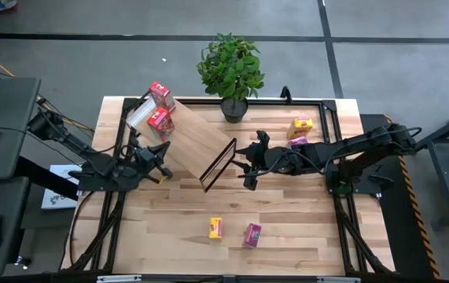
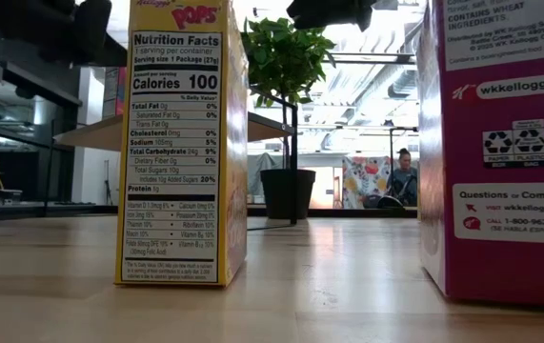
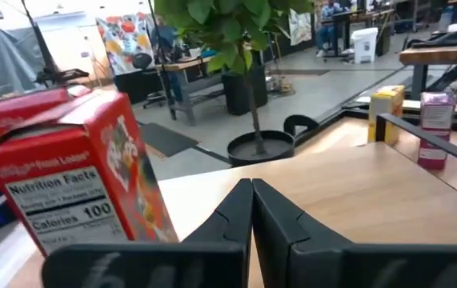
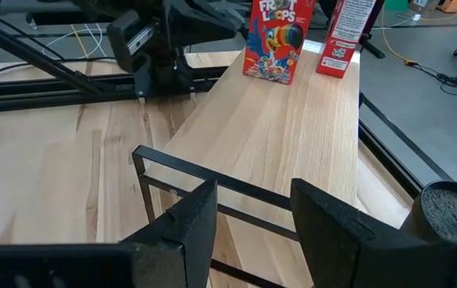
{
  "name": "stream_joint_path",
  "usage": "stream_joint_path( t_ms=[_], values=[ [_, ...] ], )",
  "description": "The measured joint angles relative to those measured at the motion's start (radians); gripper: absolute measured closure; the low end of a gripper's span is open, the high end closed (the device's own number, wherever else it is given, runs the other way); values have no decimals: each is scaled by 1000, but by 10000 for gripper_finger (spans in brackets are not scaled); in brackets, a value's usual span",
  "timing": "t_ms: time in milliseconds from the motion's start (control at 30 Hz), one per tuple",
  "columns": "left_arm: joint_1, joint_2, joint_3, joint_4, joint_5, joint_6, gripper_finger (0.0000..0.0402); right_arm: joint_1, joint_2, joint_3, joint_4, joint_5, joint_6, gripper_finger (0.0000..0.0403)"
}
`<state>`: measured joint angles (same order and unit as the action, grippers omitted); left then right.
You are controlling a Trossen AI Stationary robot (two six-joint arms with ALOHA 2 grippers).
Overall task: Stack cereal on shelf
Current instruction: Put the red cereal box on the shelf aligned with the other red cereal box
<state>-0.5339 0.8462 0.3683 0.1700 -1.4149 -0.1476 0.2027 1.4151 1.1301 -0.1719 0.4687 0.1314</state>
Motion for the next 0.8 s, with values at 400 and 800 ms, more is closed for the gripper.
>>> stream_joint_path(
  t_ms=[400, 800],
  values=[
    [159, 4, 0, -357, 38, -403, 401, 0, 0, 0, -5, 0, 21, 251],
    [326, 4, 0, -443, 94, -374, 401, 0, 0, 0, -5, 0, 21, 251]
  ],
)
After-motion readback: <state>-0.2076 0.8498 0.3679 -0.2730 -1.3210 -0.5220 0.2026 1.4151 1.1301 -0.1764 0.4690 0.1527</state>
